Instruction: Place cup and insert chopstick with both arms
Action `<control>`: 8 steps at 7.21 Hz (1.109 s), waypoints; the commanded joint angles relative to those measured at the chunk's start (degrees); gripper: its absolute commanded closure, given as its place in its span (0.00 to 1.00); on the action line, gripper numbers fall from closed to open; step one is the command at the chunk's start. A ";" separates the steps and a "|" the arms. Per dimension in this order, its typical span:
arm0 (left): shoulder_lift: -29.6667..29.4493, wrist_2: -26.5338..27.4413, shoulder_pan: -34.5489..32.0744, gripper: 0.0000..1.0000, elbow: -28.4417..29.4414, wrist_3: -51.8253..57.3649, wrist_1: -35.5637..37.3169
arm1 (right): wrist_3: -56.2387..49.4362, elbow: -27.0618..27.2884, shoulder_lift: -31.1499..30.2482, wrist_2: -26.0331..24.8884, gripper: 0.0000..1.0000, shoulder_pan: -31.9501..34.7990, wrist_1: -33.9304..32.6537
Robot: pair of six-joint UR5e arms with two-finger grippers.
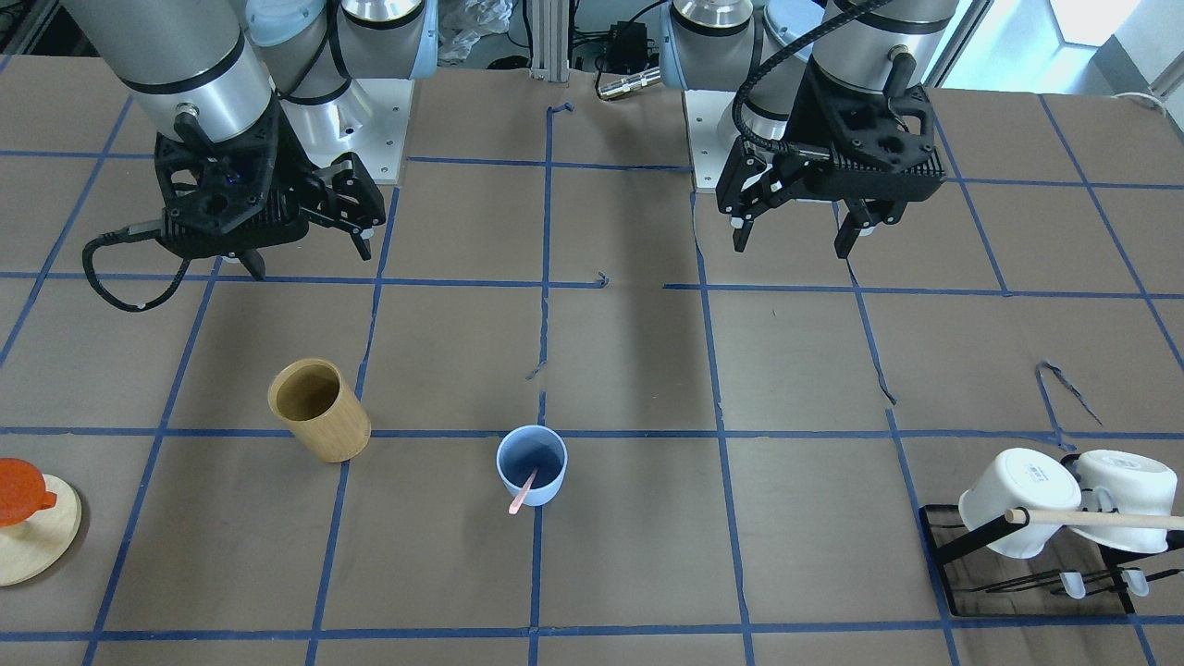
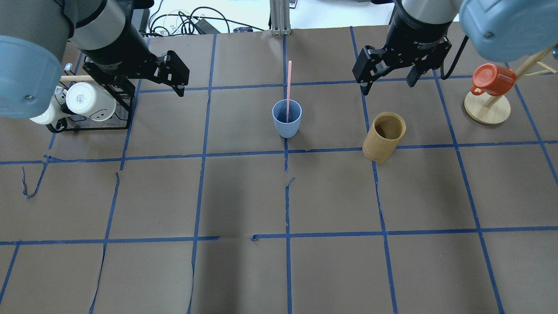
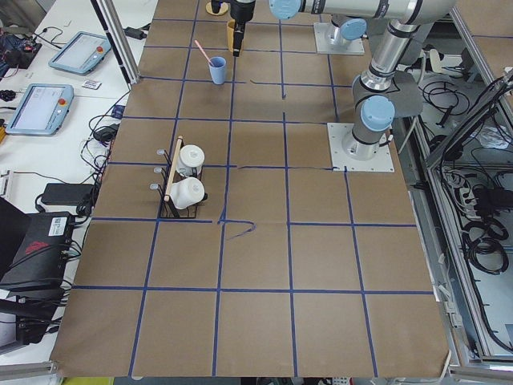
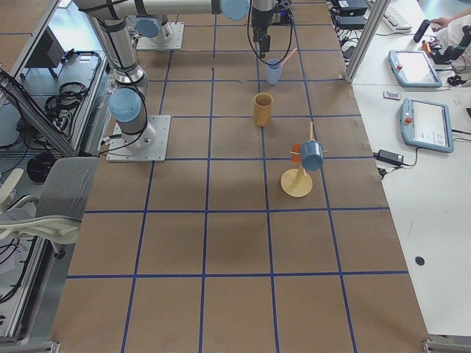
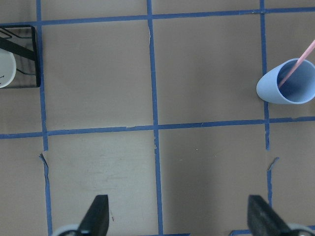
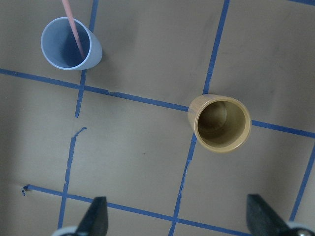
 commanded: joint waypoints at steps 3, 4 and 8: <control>0.09 0.00 -0.09 0.00 -0.01 -0.09 0.00 | 0.13 0.28 0.01 -0.25 0.00 0.00 -0.19; 0.09 0.00 -0.09 0.00 -0.01 -0.09 -0.09 | 0.13 0.28 -0.08 -0.68 0.00 0.00 0.41; 0.09 0.00 -0.09 0.00 0.08 -0.18 -0.53 | 0.74 0.98 0.18 -0.77 0.00 0.00 0.07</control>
